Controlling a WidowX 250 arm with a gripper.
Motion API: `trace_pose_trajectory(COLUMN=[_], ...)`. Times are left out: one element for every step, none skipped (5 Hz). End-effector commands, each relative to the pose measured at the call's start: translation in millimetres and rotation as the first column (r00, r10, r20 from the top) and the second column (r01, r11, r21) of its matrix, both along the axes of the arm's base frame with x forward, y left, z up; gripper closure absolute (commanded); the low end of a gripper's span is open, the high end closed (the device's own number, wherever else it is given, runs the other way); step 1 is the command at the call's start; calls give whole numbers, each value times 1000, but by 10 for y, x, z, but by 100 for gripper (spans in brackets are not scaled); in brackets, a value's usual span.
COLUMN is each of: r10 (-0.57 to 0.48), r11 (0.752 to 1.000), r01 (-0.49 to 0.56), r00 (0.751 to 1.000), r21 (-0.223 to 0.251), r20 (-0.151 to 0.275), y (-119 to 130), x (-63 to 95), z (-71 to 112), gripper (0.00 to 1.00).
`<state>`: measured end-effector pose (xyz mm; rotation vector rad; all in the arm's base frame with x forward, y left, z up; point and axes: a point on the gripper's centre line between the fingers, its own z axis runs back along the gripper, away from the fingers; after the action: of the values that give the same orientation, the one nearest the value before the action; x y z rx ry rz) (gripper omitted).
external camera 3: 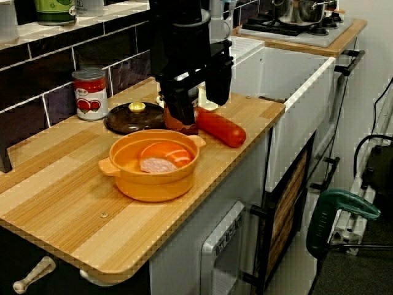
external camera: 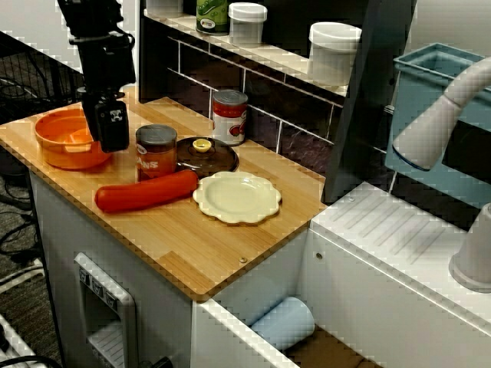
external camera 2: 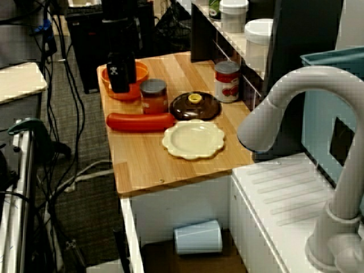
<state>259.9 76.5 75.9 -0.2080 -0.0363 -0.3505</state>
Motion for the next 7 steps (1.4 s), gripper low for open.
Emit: trace_pose_trajectory(r10=[-2,6,12,43,62,65,74], r11=[994,990,988,984,985,986,986], r01=[-7,-19,-28,-60,-77,-79,-88], r00=[997,996,994,993,993,993,993], r21=[105,136,153,165,154,147,143], r20=[82,92,104,105,101,97,95], y=[-143,-237,-316,-353,-357,-370,-390], x=[-76,-114,-162,-139,-129,-135,-109], z=[113,70,22,-27,-58,-93,-164], gripper=[0,0,0,0,0,0,0])
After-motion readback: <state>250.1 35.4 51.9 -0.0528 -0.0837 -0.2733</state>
